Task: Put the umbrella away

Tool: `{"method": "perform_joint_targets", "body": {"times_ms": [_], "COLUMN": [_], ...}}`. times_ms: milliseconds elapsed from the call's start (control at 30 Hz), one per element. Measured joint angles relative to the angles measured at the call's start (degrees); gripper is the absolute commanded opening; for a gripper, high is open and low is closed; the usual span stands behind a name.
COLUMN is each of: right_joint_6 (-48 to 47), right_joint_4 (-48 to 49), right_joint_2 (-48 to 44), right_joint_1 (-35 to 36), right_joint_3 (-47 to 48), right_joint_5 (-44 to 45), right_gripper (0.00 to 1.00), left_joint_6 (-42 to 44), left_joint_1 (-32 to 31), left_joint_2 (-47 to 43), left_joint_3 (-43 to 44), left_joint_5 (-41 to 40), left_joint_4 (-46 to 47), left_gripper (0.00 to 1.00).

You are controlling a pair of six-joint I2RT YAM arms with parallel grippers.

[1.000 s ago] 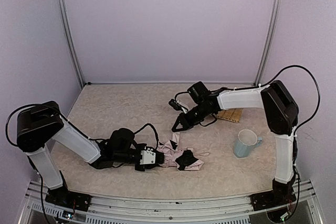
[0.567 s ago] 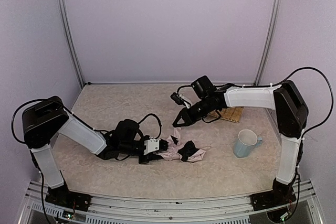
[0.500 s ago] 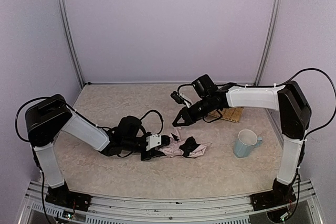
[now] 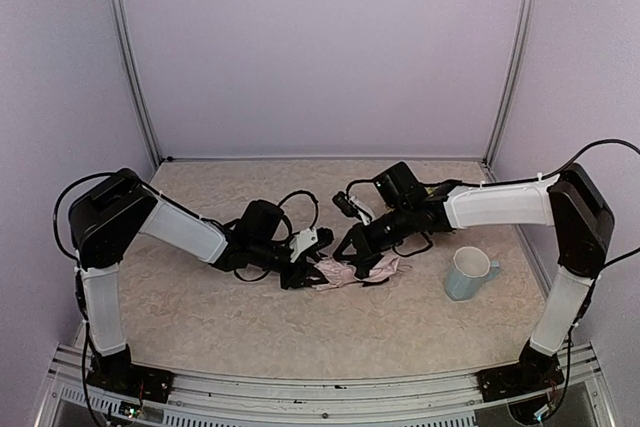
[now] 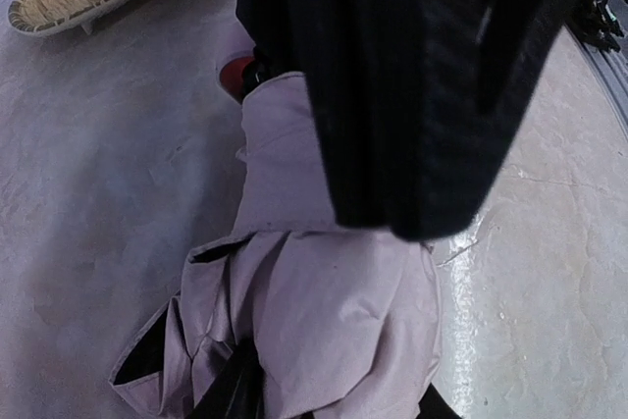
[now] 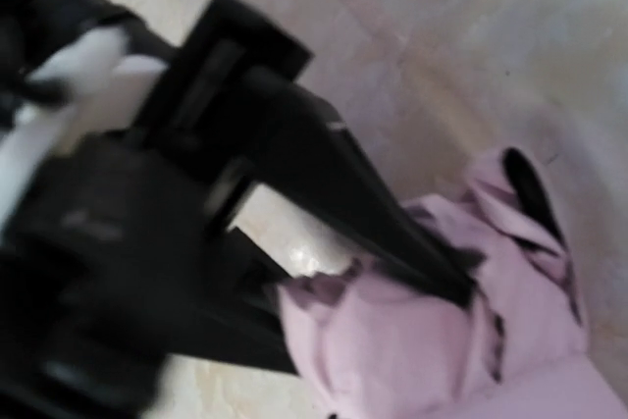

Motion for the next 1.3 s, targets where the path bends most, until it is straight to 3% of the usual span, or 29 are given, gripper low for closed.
{"method": "perform_joint_targets", "body": {"times_ms": [633,1233,1300], "right_joint_6": [-4.9,-3.8,-3.5], "right_joint_4": [-1.0,12.1,13.3], "right_joint_2": [-1.9,0.9,1.0], "right_joint_1": [5.6,5.5,5.5], "right_joint_3": [-5.1,-13.1,-13.6], "right_joint_5": [13.0,17.6,18.3], "right_gripper": [0.00,0.00,0.08], "left_joint_6": [-8.1,-9.4,-9.4], "left_joint_1": [3.0,4.9,5.1], "left_joint_2": [4.9,8.9,9.2], "left_joint_3": [7.6,13.2,13.7], "left_joint_5": [8.7,14.7,15.0], "left_joint_4": [-7.0,-12.2,-12.6], "left_gripper": [0.00,0.00,0.00]}}
